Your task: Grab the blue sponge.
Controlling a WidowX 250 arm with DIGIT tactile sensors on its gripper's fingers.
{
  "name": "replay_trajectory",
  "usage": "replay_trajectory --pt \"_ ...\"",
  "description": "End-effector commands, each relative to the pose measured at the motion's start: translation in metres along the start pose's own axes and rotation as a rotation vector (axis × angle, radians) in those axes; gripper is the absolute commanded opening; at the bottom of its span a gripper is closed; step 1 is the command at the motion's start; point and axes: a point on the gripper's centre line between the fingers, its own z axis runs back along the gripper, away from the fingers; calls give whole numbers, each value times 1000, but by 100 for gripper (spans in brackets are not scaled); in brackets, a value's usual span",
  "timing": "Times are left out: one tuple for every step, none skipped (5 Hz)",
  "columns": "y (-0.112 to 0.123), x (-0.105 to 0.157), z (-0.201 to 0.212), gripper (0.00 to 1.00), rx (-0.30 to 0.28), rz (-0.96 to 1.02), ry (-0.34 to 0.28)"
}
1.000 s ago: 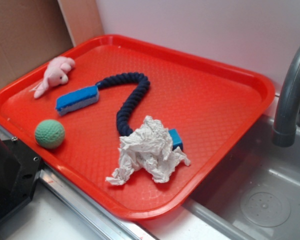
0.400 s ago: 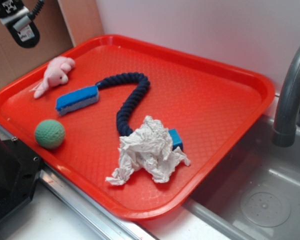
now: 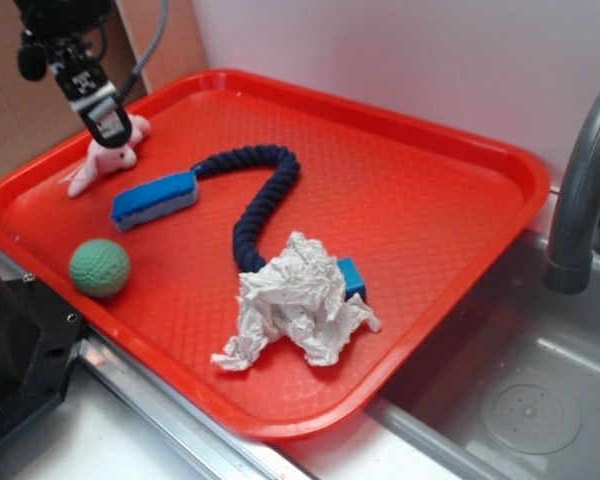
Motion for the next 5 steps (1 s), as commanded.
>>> replay_trajectory --pt "7 31 -47 100 18 -45 33" --pt "-1 21 -61 100 33 -62 81" --pt "0 11 -67 0 70 -38 109" --pt "2 17 -55 0 99 -37 100" --pt "0 17 -46 0 135 -45 109"
